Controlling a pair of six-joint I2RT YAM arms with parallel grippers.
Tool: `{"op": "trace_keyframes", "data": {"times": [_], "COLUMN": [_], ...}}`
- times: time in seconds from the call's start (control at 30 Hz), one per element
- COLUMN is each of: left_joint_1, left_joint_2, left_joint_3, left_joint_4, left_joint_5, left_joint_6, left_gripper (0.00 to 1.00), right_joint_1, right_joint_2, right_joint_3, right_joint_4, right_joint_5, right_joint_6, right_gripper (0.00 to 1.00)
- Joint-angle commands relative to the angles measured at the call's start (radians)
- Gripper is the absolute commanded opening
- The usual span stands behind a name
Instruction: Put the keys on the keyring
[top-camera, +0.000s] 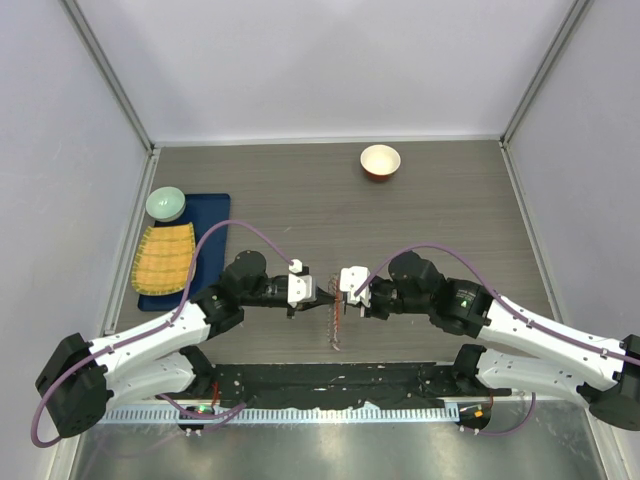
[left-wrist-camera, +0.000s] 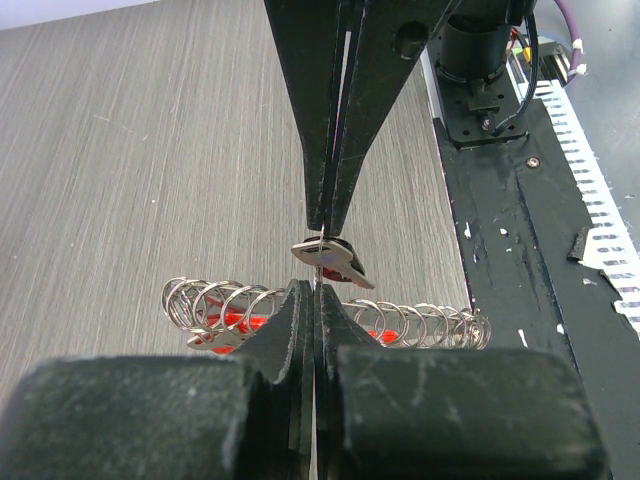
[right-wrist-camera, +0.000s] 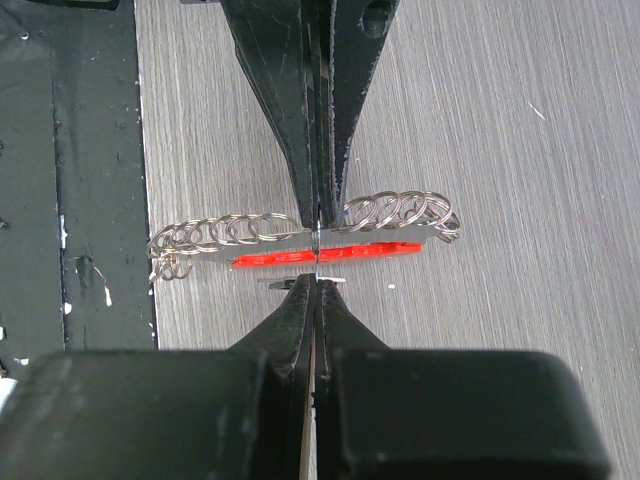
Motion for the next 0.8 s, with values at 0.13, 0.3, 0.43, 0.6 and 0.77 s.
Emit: {"op": "trace_keyframes", "data": {"times": [0.13, 0.3, 0.43, 0.6, 0.77], "left_joint_1": [-0.001, -0.001, -0.001, -0.001, -0.001], "left_joint_2": [-0.007, -0.008, -0.008, -0.007, -0.005], "left_joint_3": [0.049, 0.048, 0.047, 0.047, 0.047], "left_joint_4": [0.047, 0.048, 0.050, 0.051, 0.051], "left_joint_5": [-0.003, 0.000, 0.003, 0.004, 0.007], "left_joint_6": [0.003, 0.001, -0.001, -0.002, -0.004], "left_gripper": [0.00, 0.00, 0.00, 0.00, 0.00], "right_joint_1": [0.006, 0.006, 0.006, 0.006, 0.006], "right_joint_2": [0.005, 0.015, 0.017, 0.018, 0.018], "right_joint_3": [0.011, 0.014, 0.014, 0.014, 0.014], "right_joint_4": [0.023, 0.022, 0.020, 0.022, 0.023], "right_joint_5": [0.009, 0.011, 0.011, 0.008, 0.006], "right_joint_6": [0.002, 0.001, 0.002, 0.001, 0.002], "right_gripper": [0.01, 0.01, 0.01, 0.01, 0.01]}}
